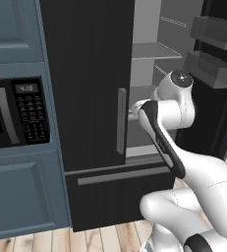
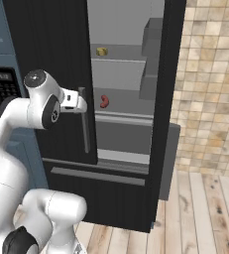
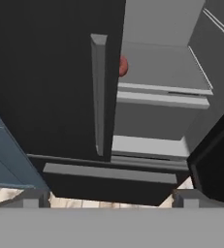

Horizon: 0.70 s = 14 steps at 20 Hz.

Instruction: Retrieve the sausage and cheese from the fridge and place them on the cutting board on the counter.

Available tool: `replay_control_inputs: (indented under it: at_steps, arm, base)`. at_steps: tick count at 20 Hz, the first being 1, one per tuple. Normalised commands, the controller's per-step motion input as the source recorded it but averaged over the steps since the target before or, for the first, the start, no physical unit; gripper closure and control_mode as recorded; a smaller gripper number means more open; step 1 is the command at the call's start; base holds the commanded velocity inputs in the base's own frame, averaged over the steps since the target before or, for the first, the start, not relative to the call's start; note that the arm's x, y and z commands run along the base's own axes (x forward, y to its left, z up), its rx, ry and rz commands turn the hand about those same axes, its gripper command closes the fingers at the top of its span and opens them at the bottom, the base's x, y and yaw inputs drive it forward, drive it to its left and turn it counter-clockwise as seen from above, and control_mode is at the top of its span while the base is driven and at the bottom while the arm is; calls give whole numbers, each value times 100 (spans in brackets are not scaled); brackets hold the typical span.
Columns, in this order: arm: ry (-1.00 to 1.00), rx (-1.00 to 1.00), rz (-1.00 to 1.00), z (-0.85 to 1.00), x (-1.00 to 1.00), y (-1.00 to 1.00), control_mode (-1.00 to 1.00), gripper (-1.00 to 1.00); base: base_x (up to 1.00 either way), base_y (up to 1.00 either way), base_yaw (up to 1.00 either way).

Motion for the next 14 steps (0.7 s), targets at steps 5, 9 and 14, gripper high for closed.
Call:
replay_control_inputs:
  at_steps: [5, 9, 14]
  arm:
    - [0, 0, -2, 0, 32, 48, -100, -100]
    - [0, 3, 0, 0, 44, 20, -100, -100]
    - [0, 2, 0, 0, 62, -4, -100, -100]
  base:
    - [0, 0, 0]
    - [0, 0, 0]
    - [0, 0, 0]
